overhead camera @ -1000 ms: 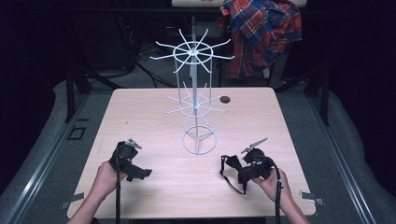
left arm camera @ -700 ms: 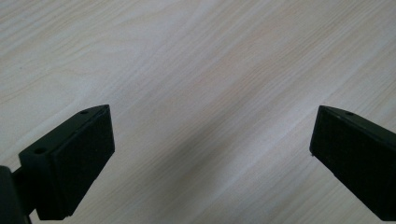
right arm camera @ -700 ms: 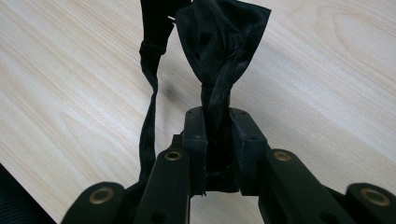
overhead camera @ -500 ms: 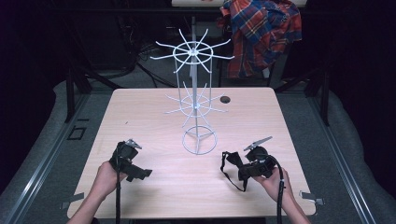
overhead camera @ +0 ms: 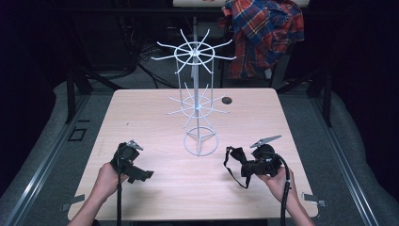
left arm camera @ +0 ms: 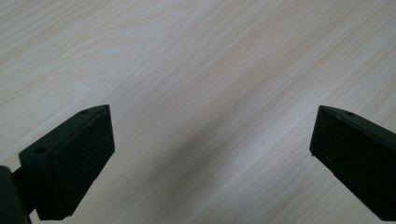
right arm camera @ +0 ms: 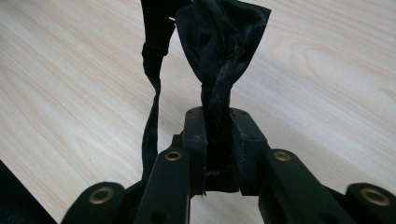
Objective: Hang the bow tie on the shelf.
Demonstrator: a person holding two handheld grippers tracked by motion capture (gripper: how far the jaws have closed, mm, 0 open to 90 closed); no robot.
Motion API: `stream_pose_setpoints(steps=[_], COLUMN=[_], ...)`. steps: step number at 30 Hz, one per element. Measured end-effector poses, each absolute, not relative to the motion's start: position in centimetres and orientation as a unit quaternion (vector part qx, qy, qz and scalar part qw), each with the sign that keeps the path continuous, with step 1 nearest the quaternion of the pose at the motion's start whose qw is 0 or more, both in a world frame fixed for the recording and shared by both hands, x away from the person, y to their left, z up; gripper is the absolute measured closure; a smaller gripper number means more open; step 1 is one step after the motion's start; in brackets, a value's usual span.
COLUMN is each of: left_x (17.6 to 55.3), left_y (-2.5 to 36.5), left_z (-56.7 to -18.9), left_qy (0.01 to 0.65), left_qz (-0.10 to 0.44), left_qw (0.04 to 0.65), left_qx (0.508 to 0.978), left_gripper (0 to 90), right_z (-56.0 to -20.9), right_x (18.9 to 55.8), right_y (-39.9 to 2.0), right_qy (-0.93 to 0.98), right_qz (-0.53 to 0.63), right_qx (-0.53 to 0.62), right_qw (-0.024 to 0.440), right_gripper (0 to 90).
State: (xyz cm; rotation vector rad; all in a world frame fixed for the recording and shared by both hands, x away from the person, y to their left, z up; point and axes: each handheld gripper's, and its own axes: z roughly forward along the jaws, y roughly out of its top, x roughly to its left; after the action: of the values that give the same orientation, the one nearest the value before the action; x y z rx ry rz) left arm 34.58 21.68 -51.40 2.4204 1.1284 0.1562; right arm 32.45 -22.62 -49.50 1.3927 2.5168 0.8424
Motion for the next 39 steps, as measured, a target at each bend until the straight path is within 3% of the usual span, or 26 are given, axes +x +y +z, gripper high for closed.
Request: stream_pose_setpoints(steps=[39], left_x=[34.3], left_y=[21.8], left_z=[-51.3], left_qy=[0.406], left_qz=[0.061], left_qw=[0.232], left_qx=[0.882], left_gripper=[0.0], right_z=[-46.6], right_x=[36.1], right_y=[-21.8], right_qy=[0.828], right_qz=[0.309], right_qx=[0.454], right_qw=[0.112], right_gripper=[77.9])
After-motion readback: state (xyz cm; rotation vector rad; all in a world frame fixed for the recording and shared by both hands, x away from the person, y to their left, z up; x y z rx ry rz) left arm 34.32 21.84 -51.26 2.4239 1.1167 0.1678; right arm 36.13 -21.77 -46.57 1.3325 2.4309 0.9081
